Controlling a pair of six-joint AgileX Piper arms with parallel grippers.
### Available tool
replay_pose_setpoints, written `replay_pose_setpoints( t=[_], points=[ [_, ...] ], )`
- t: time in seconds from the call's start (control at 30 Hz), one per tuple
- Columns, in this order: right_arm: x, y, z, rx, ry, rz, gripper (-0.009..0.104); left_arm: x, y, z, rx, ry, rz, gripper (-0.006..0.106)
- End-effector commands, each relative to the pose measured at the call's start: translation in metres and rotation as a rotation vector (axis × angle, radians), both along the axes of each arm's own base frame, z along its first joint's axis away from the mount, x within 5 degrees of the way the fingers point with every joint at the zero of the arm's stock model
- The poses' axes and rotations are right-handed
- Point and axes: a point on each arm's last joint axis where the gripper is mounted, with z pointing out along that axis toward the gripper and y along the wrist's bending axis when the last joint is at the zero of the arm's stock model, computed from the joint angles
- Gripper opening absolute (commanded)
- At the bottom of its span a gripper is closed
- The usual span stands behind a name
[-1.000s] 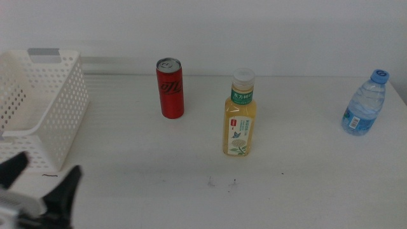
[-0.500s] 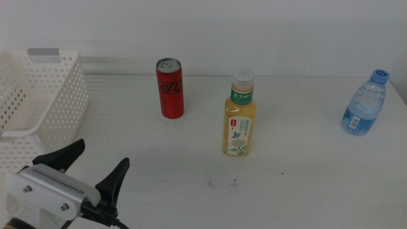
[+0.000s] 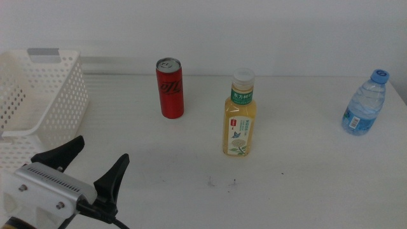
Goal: Use arms to grab the bottles and put them into the dustbin to the left of the table.
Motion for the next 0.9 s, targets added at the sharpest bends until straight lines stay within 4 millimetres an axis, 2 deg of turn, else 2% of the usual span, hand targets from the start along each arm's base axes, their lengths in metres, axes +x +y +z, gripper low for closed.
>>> replay_pose_setpoints(
  t=[0.0, 0.17, 0.3, 0.53, 0.87],
  points=[
    [0.0, -0.001, 0.0, -0.012, -0.016, -0.006, 0.093, 0.0, 0.0, 0.002, -0.029, -0.008, 0.006, 0.094],
    [0.0, -0.001, 0.0, -0.012, -0.016, -0.006, 0.093, 0.019, -0.009, 0.006, -0.004, 0.053, 0.001, 0.094],
    [0.0, -0.001, 0.0, -0.012, -0.016, -0.006, 0.093, 0.044, -0.017, 0.006, -0.003, 0.059, 0.005, 0.094],
    [0.0, -0.001, 0.0, -0.012, -0.016, -0.006, 0.093, 0.098, -0.031, -0.014, -0.045, 0.092, -0.048, 0.094],
    [0.0, -0.001, 0.0, -0.012, -0.016, -0.006, 0.093, 0.174, -0.047, -0.033, -0.069, 0.097, -0.114, 0.094]
  ],
)
